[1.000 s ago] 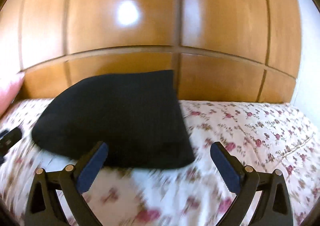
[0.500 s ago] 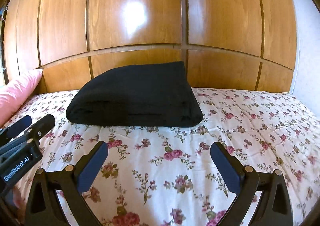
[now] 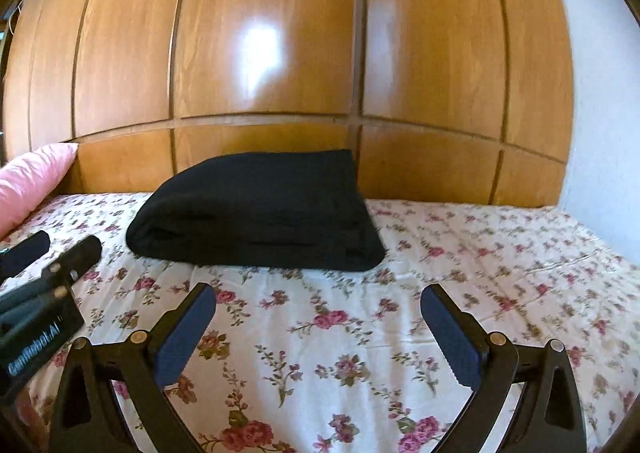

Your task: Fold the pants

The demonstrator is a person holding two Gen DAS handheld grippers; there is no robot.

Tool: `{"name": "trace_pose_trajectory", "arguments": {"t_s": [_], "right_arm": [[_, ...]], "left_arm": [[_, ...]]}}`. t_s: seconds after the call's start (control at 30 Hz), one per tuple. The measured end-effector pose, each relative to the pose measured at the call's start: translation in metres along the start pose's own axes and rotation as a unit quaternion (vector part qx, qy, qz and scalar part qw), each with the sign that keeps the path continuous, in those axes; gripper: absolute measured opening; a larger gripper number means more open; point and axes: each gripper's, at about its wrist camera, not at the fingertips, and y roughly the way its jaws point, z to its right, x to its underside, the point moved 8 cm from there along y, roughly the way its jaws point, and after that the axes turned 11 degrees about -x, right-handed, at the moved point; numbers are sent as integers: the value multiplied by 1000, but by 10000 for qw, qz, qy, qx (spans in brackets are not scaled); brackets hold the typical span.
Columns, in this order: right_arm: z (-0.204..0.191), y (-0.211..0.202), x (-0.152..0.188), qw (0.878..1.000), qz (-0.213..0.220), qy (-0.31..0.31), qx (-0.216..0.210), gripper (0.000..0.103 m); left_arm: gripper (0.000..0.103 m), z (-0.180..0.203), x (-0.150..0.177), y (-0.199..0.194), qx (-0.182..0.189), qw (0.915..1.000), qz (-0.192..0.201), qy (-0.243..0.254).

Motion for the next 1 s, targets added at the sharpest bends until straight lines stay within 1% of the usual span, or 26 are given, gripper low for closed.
{"name": "trace_pose_trajectory", "arguments": {"t_s": [0.1, 0.23, 1.0], "right_arm": [[2, -5, -2, 9999, 106, 3, 104, 102], [3, -6, -3, 9998, 151, 37, 129, 102], [8, -6, -1, 9996, 133, 213, 114, 102]], "left_arm": [[70, 6, 0, -4, 220, 9997, 48, 63], [70, 7, -1, -7, 382, 9993, 44, 3], [70, 9, 0, -7, 493, 9988, 22, 51]]}}
